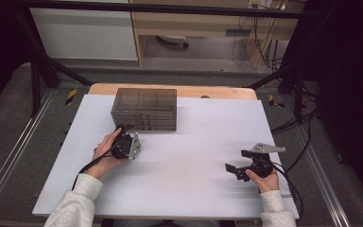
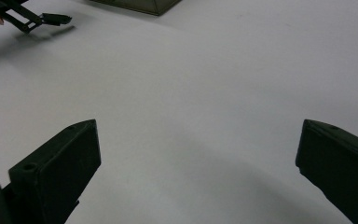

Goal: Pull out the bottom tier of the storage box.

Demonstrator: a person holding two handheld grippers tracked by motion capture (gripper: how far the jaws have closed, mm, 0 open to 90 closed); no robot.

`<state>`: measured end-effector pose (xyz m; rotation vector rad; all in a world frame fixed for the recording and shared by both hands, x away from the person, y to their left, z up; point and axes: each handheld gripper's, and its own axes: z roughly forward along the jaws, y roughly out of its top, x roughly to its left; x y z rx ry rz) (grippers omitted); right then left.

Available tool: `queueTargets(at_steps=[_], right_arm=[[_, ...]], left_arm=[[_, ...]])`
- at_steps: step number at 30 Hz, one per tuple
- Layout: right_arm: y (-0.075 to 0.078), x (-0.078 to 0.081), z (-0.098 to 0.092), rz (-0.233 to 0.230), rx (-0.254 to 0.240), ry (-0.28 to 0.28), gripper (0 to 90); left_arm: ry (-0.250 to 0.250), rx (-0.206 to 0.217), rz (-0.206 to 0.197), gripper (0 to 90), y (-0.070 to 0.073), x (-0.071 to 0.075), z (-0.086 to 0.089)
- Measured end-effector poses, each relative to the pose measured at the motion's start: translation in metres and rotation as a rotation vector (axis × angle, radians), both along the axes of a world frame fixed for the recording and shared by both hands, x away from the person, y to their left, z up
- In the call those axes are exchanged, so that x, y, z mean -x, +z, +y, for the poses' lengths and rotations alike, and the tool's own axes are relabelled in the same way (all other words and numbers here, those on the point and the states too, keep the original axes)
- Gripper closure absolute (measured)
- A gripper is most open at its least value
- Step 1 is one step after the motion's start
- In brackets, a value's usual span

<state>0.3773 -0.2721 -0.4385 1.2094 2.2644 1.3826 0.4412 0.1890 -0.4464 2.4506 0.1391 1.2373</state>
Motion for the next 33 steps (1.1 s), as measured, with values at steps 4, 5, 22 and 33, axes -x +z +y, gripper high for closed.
queueTargets(at_steps=[4,5,22,33], right_arm=[[0.000,0.000,0.000,-0.001,-0.001,-0.001,0.5],[0.000,0.000,0.000,-0.002,0.001,0.001,0.5],[0.000,0.000,0.000,-0.001,0.001,0.001,0.5],[0.000,0.000,0.000,-0.001,-0.001,0.000,0.5]], left_arm=[[-0.008,-0.014,-0.030,24.4,-0.002,-0.001,-0.003],[-0.015,-0.023,-0.038,25.1,-0.002,-0.001,-0.004],[-0.030,-0.136,-0.133,34.7,-0.011,-0.005,-0.013],[-0.028,-0.199,-0.195,43.5,-0.017,-0.008,-0.018]])
